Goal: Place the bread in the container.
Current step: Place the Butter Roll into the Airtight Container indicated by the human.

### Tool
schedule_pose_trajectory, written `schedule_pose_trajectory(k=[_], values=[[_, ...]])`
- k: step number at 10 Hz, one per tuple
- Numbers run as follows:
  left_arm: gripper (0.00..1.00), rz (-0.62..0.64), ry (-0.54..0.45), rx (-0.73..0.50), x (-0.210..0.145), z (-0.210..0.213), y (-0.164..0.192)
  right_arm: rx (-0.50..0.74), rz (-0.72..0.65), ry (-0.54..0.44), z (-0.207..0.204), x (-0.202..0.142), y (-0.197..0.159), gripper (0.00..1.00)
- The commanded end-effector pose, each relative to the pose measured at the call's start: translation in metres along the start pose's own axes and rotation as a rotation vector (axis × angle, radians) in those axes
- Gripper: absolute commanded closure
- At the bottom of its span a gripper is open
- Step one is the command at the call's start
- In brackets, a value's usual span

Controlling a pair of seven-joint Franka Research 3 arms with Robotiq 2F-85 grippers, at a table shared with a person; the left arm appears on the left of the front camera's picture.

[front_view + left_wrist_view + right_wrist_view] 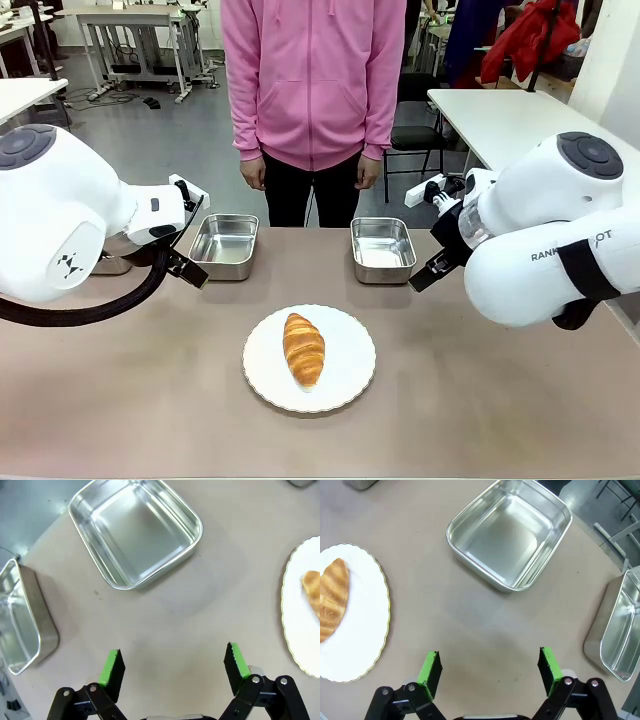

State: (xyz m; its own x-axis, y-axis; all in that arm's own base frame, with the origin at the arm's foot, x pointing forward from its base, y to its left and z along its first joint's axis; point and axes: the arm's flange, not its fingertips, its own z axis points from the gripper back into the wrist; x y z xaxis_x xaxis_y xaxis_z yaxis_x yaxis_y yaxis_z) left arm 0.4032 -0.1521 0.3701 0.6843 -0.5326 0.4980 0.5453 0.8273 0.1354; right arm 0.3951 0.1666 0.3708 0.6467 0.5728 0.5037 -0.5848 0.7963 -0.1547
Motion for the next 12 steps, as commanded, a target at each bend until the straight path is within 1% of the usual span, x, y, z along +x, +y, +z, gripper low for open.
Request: schedule_pose_trajectory(k=[1, 3, 4, 5, 6, 7, 8, 10, 11, 12], values=[[0.0, 0.0, 0.0, 0.0, 0.0, 0.0, 0.0, 0.0, 0.0, 0.0, 0.0, 0.0, 0.0, 0.0], [0.0, 0.032, -0.049, -0.024, 0.017, 0.045, 0.045, 0.013, -0.02, -0.072, 0.047, 0.026, -0.045, 0.0], [0.0, 0.029, -0.06, -0.046, 0.022, 0.069, 0.069, 0.015, -0.036, -0.106, 0.072, 0.031, -0.068, 0.0], [0.0, 0.029, -0.072, -0.095, 0.026, 0.089, 0.096, 0.024, -0.041, -0.139, 0.093, 0.031, -0.09, 0.0], [0.0, 0.022, -0.084, -0.158, 0.026, 0.105, 0.124, 0.042, -0.034, -0.174, 0.115, 0.025, -0.111, 0.0], [0.0, -0.002, -0.098, -0.19, 0.023, 0.12, 0.155, 0.07, -0.017, -0.21, 0.135, 0.015, -0.137, 0.0], [0.0, -0.055, -0.141, -0.265, 0.016, 0.132, 0.179, 0.087, -0.007, -0.231, 0.149, 0.002, -0.158, 0.0], [0.0, -0.119, -0.205, -0.322, -0.005, 0.148, 0.23, 0.104, 0.002, -0.254, 0.162, -0.025, -0.193, 0.0], [0.0, -0.177, -0.231, -0.357, -0.017, 0.154, 0.251, 0.106, 0.005, -0.268, 0.163, -0.036, -0.207, 0.0], [0.0, -0.167, -0.292, -0.353, -0.028, 0.158, 0.272, 0.118, 0.005, -0.286, 0.163, -0.047, -0.219, 0.0]])
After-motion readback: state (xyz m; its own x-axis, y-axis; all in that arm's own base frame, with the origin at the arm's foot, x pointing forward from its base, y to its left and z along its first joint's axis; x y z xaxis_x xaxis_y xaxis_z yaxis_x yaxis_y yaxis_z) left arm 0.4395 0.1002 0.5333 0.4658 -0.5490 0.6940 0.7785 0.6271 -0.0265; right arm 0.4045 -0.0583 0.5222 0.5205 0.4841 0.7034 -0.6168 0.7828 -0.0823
